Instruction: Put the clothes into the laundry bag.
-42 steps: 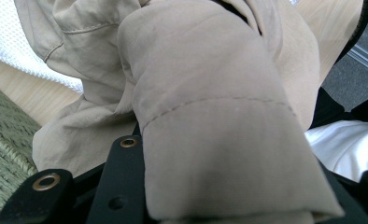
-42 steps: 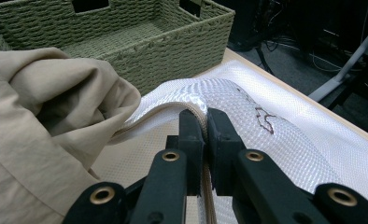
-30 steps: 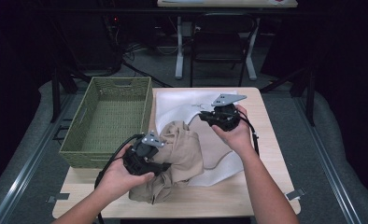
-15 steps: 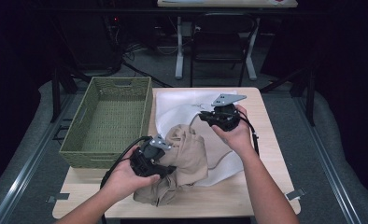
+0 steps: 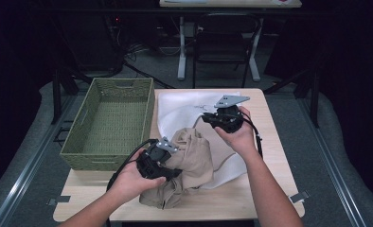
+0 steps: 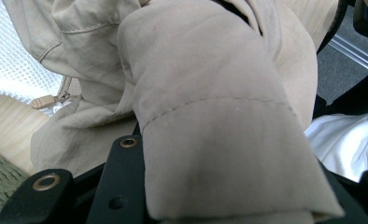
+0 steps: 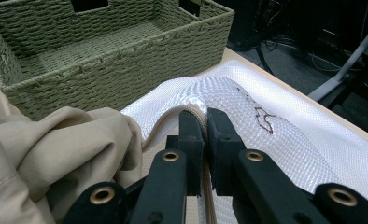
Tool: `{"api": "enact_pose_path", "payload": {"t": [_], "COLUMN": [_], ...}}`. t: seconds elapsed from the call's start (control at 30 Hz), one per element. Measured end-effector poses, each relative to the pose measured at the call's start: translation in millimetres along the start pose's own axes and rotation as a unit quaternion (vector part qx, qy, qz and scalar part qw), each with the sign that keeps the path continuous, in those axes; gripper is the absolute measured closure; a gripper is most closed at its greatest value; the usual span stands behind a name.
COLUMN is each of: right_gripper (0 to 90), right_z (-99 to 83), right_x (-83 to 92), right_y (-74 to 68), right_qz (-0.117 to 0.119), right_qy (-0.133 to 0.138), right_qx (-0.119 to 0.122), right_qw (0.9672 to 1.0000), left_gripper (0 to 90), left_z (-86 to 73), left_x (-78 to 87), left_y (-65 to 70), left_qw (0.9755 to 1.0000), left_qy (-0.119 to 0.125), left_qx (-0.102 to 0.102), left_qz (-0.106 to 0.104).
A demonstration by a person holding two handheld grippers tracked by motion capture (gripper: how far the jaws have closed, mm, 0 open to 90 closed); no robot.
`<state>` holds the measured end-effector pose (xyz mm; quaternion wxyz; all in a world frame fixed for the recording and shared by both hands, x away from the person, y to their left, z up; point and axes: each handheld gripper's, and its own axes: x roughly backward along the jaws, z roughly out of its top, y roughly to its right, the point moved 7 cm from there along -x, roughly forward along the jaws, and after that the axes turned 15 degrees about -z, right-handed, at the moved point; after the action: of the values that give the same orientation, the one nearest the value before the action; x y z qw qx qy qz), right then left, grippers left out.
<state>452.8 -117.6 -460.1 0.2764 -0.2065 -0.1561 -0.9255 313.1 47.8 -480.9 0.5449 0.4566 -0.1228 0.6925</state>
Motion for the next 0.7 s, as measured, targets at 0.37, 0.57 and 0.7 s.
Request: {"api": "enact_pose_path", "payload": {"t": [0.37,0.57,0.7], "right_gripper": [85.1,85.1,85.2], "right_z": [-0.4,-1.3,-1.3], "right_x": [-0.3,-1.7,-1.2], "right_y": [-1.4,-2.9,-1.9], "right_qz": [0.002,-0.001,-0.005], "right_qy": [-0.001,-0.003,-0.003], "right_qx": [0.001,0.006,0.009], "right_qw": [1.0000,1.0000,0.9999], "left_gripper": [62.6,62.6,62.6], "left_z": [2.1,3.6,4.7], "left_x": [-9.6,-13.2,-14.0], "left_y": [-11.4,-18.6,-20.2], "left_qw": [1.0000,0.9999,0.9999], "left_qy": [0.000,0.003,0.002], "left_qx": [0.006,0.011,0.012], "left_qz": [0.001,0.002,0.001]}}
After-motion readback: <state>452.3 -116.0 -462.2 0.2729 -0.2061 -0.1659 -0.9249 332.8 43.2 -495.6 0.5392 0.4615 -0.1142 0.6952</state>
